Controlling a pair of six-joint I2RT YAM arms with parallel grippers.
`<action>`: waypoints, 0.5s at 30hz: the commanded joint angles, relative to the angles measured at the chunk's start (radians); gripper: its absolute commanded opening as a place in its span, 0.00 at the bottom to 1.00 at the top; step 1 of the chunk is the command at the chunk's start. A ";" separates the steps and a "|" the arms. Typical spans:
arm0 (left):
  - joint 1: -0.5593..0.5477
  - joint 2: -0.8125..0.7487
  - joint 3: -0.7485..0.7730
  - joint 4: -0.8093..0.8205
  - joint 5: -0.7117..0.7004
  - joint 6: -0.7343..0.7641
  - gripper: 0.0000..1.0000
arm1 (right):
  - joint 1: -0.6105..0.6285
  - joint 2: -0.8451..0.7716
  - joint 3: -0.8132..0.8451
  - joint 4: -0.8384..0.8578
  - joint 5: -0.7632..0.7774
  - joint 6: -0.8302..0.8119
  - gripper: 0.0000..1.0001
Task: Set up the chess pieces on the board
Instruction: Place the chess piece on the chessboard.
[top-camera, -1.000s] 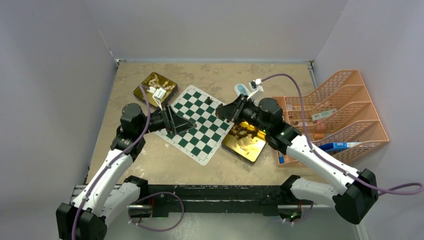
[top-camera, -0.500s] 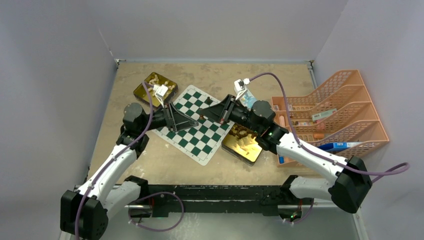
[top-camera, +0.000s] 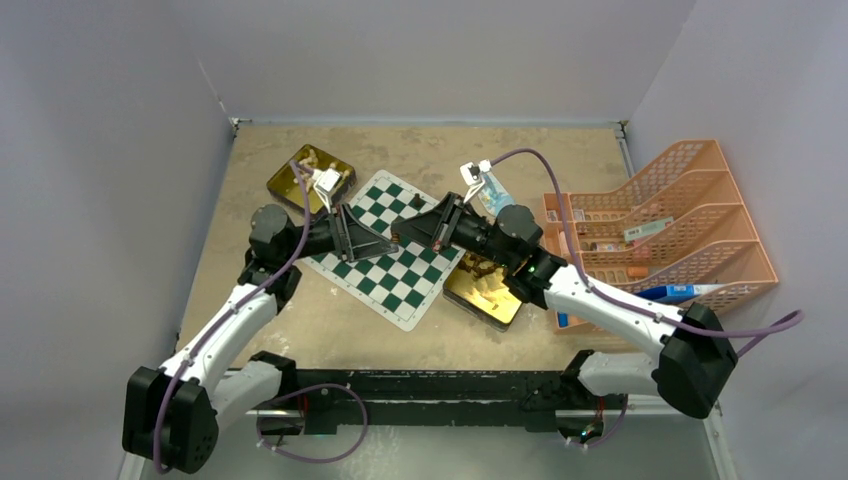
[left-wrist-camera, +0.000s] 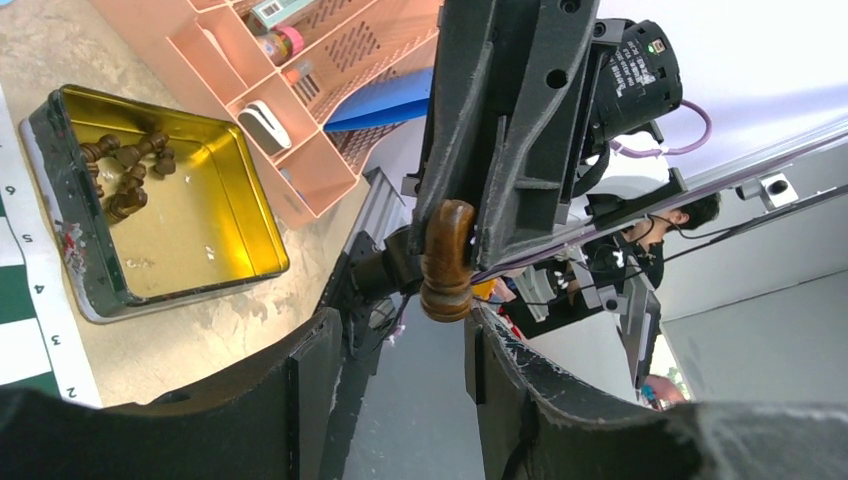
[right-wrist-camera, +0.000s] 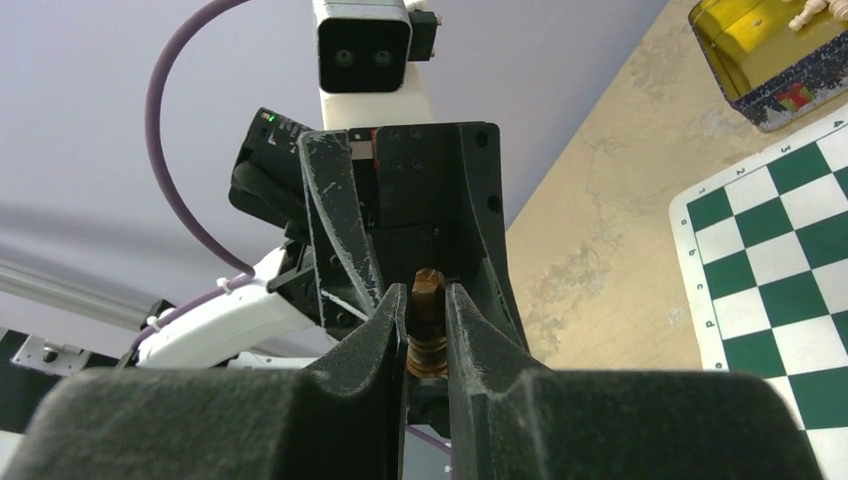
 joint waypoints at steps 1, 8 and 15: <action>-0.003 -0.016 -0.012 0.107 0.028 -0.033 0.49 | 0.011 0.002 0.018 0.066 -0.022 0.005 0.18; -0.003 -0.034 -0.012 0.121 0.015 -0.006 0.41 | 0.020 0.012 0.023 0.076 -0.028 0.014 0.18; -0.003 -0.039 -0.012 0.122 0.006 0.039 0.17 | 0.023 0.007 0.014 0.075 -0.037 0.015 0.18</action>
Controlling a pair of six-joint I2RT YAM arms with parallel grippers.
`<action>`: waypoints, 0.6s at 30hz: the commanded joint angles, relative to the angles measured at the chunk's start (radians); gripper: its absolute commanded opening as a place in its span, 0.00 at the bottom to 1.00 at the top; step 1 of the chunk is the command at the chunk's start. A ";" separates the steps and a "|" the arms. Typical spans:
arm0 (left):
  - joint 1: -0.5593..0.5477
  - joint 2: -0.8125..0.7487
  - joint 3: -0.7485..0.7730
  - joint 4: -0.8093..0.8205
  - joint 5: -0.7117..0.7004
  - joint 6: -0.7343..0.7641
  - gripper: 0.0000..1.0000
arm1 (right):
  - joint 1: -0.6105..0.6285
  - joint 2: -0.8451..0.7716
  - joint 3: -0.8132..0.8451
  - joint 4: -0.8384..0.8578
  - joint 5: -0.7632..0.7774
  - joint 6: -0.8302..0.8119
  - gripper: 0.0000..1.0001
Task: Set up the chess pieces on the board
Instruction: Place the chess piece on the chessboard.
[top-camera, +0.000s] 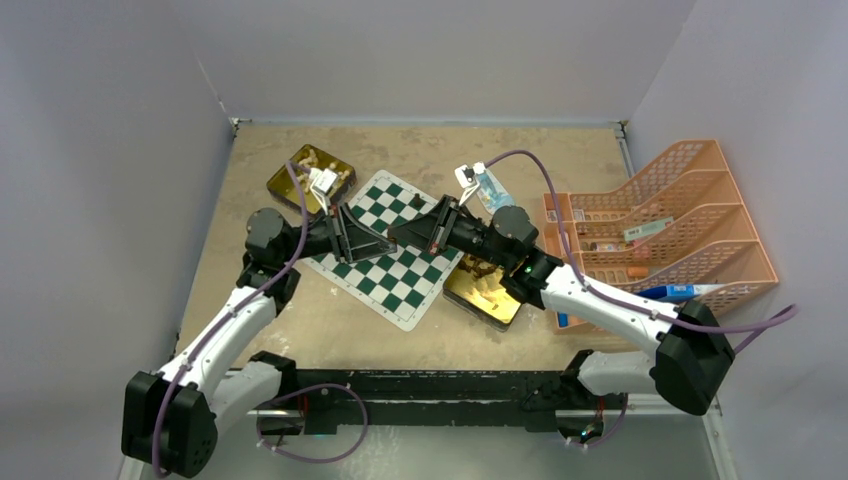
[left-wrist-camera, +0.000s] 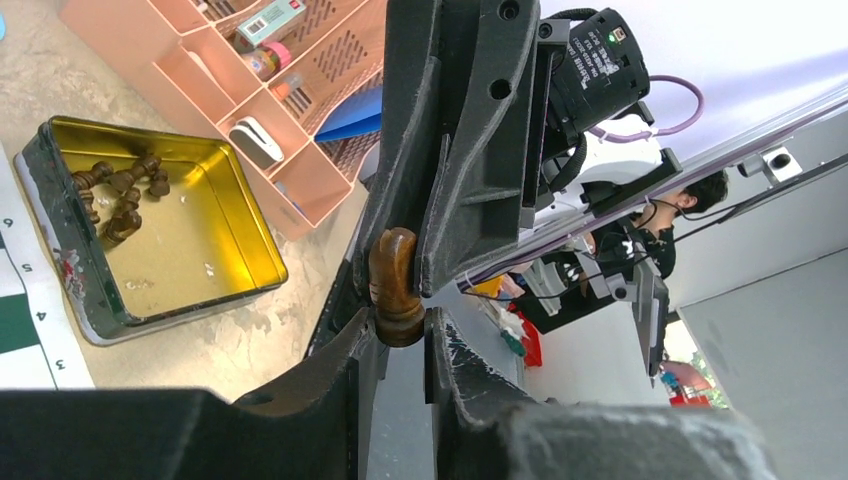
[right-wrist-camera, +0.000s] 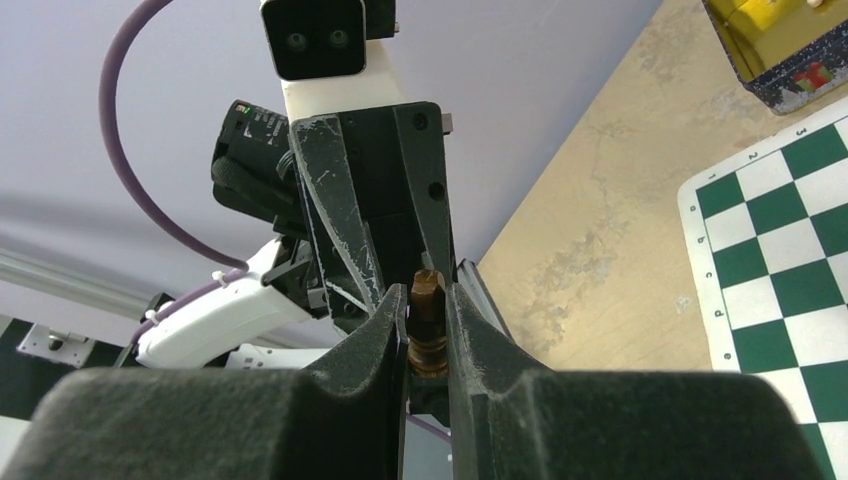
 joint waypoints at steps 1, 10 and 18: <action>-0.003 -0.024 0.000 0.049 -0.005 0.057 0.12 | 0.007 -0.018 0.013 0.065 -0.024 0.004 0.18; -0.003 -0.071 0.129 -0.419 -0.023 0.569 0.00 | 0.007 -0.025 0.094 -0.191 -0.064 -0.239 0.33; -0.003 -0.115 0.128 -0.593 0.004 0.900 0.00 | 0.005 -0.027 0.267 -0.537 -0.063 -0.447 0.39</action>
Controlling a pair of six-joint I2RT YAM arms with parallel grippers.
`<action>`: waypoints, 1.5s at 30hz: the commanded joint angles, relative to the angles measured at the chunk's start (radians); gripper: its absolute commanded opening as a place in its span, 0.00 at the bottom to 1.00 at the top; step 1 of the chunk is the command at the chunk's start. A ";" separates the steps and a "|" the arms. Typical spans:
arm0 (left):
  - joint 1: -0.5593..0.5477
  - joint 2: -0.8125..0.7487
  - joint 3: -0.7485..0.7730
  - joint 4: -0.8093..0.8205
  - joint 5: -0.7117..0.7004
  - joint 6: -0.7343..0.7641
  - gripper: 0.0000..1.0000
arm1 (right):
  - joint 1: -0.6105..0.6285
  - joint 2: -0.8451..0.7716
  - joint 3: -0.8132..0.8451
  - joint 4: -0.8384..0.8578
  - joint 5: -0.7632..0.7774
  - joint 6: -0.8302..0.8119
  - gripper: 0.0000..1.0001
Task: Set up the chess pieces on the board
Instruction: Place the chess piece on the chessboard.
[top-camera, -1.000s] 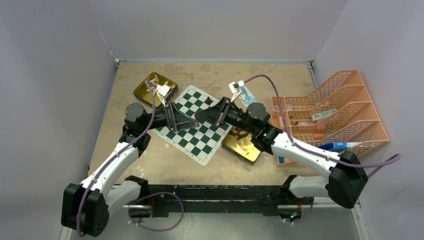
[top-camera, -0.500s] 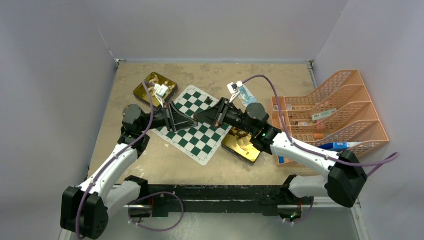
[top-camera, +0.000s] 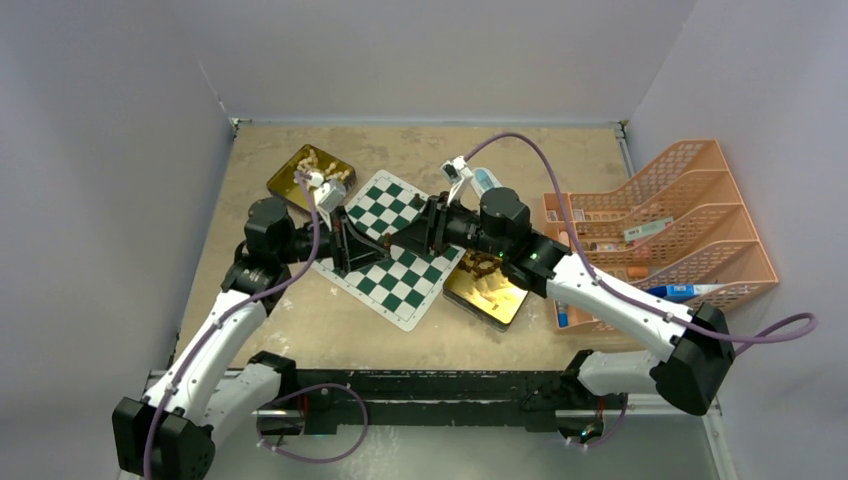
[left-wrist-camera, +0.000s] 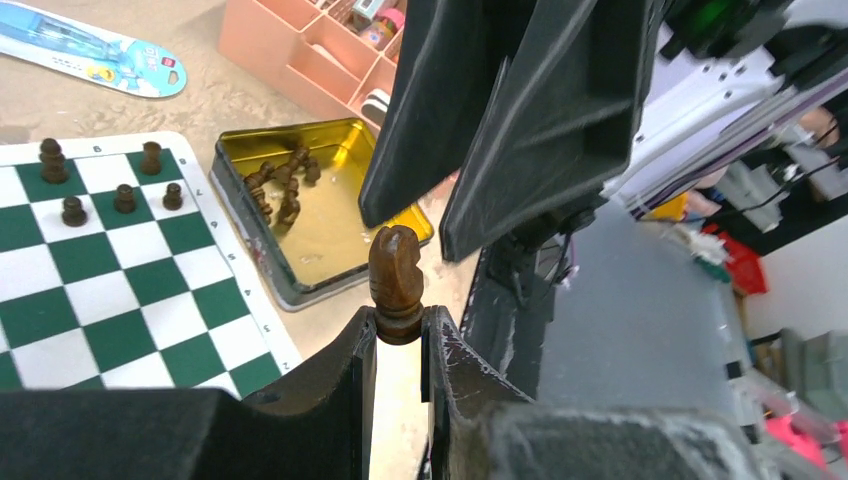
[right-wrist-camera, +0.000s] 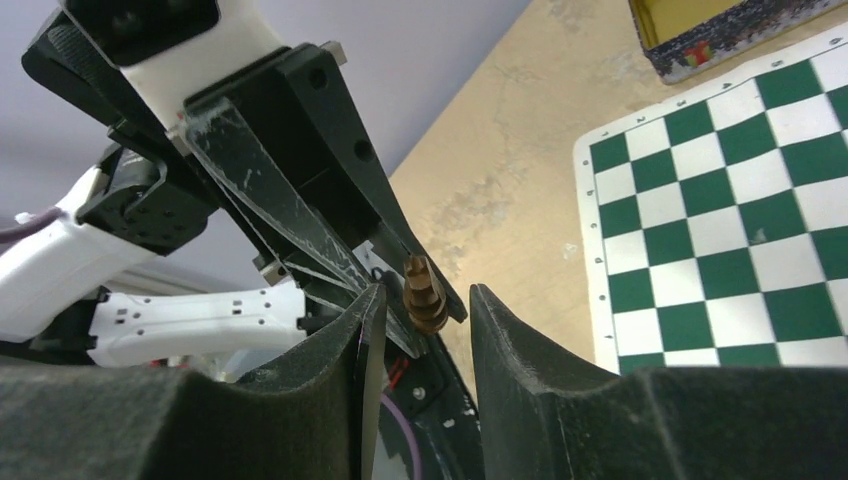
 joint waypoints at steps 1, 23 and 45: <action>-0.003 -0.059 -0.004 -0.084 0.036 0.263 0.00 | 0.003 -0.020 0.136 -0.203 -0.051 -0.184 0.39; -0.004 -0.109 -0.033 -0.135 0.140 0.423 0.00 | 0.003 0.098 0.319 -0.357 -0.240 -0.416 0.42; -0.004 -0.136 -0.077 -0.136 0.119 0.446 0.00 | 0.004 0.193 0.356 -0.463 -0.340 -0.468 0.30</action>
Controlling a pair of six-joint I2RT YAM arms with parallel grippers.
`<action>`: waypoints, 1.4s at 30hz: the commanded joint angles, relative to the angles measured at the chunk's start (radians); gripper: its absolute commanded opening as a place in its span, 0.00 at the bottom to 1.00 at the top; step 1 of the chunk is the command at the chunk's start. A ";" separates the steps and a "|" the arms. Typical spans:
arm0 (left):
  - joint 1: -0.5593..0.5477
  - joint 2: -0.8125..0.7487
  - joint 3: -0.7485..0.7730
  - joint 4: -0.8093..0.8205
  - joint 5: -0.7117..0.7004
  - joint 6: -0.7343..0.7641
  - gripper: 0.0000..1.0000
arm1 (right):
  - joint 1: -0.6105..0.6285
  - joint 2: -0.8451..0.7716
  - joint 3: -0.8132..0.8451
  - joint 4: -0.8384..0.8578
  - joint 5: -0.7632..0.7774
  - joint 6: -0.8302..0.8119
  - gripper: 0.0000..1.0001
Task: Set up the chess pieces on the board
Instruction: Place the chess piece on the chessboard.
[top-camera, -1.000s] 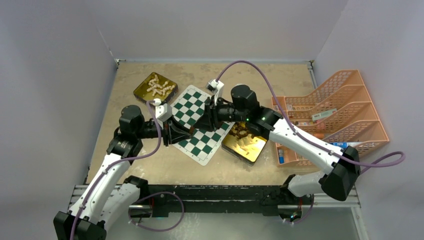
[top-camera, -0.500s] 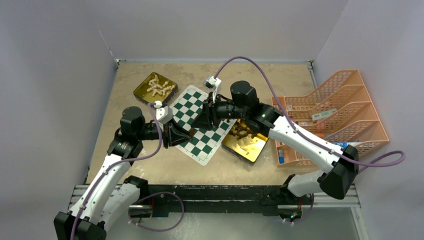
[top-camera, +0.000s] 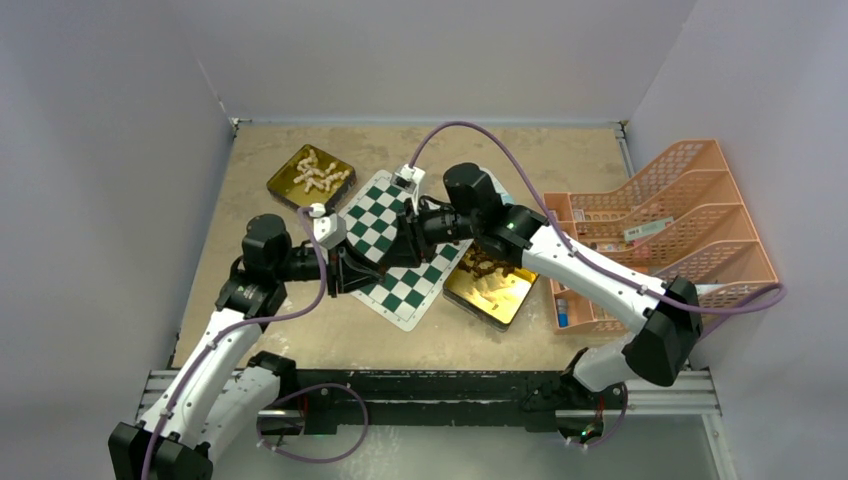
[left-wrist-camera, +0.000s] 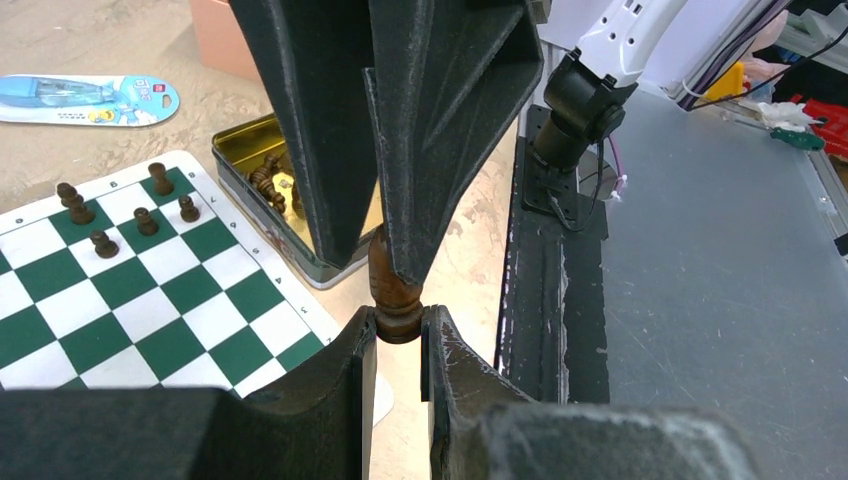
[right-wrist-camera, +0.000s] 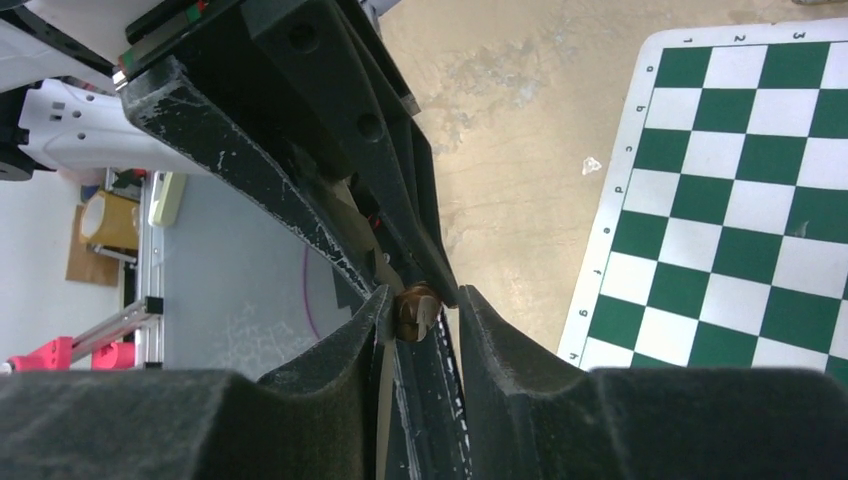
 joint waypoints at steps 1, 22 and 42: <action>-0.004 -0.011 -0.006 0.023 0.016 0.032 0.00 | 0.004 -0.003 0.030 -0.019 -0.026 -0.047 0.26; -0.003 -0.055 0.050 -0.150 -0.485 -0.074 0.76 | 0.003 0.130 0.219 -0.094 0.717 0.042 0.00; -0.003 -0.151 0.137 -0.301 -0.888 -0.189 0.91 | -0.233 0.341 0.209 -0.119 0.925 0.053 0.02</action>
